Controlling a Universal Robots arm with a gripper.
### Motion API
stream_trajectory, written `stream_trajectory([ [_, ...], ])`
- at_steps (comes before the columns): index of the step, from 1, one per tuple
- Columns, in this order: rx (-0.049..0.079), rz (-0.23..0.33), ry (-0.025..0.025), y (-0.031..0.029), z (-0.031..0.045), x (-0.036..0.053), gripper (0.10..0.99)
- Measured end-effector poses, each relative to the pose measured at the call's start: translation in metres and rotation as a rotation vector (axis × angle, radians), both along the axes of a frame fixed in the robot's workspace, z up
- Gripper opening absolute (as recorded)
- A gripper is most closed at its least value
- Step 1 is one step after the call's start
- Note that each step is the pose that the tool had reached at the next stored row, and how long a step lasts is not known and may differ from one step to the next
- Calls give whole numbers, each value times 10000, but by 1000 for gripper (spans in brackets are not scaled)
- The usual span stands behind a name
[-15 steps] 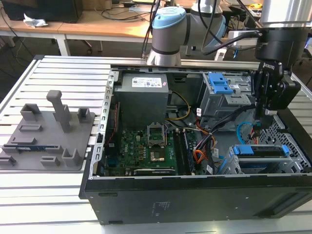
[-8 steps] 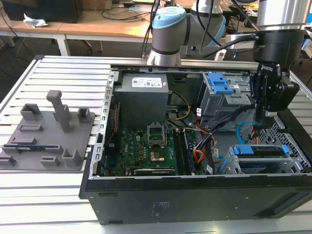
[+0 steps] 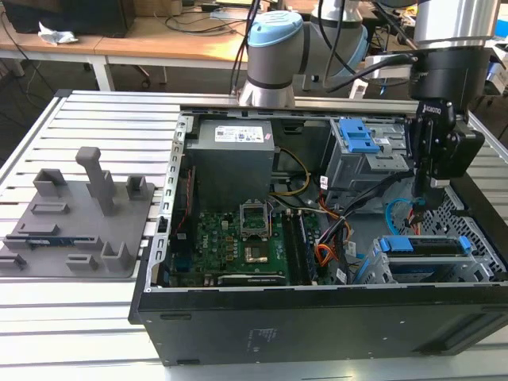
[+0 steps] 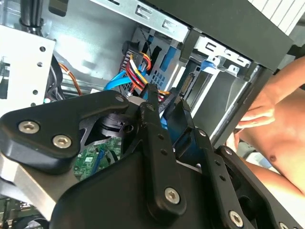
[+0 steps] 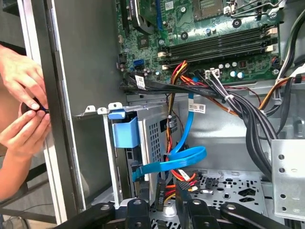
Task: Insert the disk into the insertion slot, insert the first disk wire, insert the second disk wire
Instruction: 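Insert the first disk wire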
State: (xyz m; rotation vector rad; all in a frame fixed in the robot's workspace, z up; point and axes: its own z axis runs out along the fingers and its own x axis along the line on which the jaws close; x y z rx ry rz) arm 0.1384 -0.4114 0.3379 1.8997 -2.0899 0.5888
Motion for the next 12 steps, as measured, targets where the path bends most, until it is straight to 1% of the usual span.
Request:
stream_trajectory([
  [2,-88,-1,0,8,-11,3,349],
  [9,-93,0,-1,15,-14,3,349],
  [10,-93,-1,-1,16,-14,3,337],
  [12,-94,0,-1,16,-14,3,204],
])
